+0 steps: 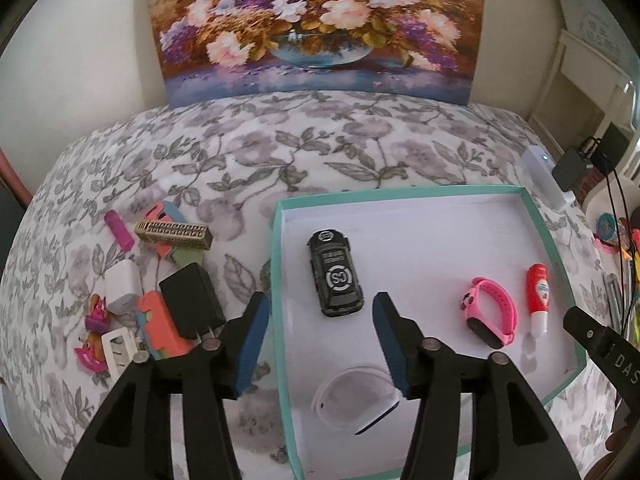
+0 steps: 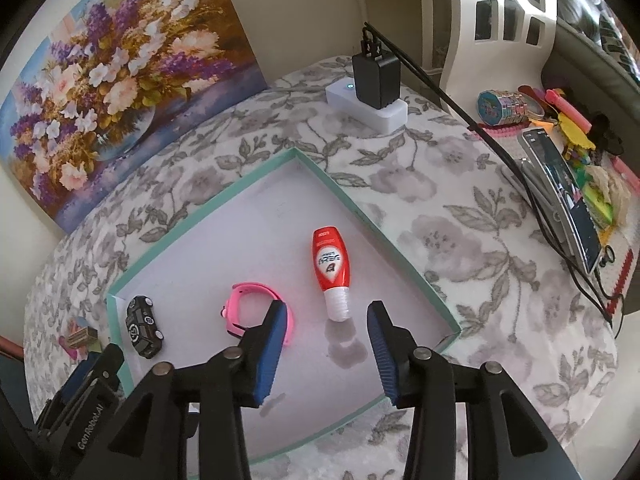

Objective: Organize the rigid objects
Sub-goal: 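Carry the tube and car into the tray and open both tools, then move both tools back over the remaining pile of items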

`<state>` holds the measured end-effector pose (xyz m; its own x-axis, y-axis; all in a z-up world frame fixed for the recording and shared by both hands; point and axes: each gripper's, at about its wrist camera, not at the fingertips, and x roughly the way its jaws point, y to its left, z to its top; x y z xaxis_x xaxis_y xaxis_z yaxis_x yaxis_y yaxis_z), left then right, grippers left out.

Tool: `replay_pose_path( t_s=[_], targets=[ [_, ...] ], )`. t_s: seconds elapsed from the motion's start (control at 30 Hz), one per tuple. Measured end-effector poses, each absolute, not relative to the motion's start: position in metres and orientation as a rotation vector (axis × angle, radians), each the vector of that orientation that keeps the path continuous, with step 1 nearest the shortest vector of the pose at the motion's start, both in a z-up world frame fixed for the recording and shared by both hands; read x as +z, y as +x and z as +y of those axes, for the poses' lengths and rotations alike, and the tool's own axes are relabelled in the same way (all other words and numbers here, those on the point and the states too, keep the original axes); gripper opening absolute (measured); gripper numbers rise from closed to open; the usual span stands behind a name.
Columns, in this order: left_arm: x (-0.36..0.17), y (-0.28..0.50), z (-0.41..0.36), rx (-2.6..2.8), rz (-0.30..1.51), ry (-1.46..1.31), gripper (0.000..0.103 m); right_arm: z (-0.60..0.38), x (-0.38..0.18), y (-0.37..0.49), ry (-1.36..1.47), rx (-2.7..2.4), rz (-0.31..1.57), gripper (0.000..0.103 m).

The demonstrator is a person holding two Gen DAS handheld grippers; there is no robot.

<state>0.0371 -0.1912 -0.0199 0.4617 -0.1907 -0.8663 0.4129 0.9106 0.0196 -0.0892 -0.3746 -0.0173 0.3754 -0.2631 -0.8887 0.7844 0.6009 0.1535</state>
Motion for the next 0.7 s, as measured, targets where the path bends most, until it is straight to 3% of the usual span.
replay_pose_path(
  t_s=[0.17, 0.37, 0.47, 0.7],
  targets=[
    [-0.026, 0.042, -0.184, -0.335, 1.059, 0.233, 0.067, -0.373, -0.024, -0.086, 0.619, -0.727, 1.003, 0.057],
    [-0.035, 0.048, -0.177, -0.284, 1.103, 0.234, 0.069, -0.367, -0.037, -0.080, 0.596, -0.714, 1.071, 0.062],
    [-0.041, 0.052, -0.173, -0.265, 1.137, 0.219, 0.082, -0.366, -0.044, -0.078, 0.587, -0.715, 1.102, 0.067],
    [-0.049, 0.056, -0.163, -0.216, 1.181, 0.199, 0.087, -0.361, -0.050, -0.074, 0.565, -0.700, 1.137, 0.075]
  ],
)
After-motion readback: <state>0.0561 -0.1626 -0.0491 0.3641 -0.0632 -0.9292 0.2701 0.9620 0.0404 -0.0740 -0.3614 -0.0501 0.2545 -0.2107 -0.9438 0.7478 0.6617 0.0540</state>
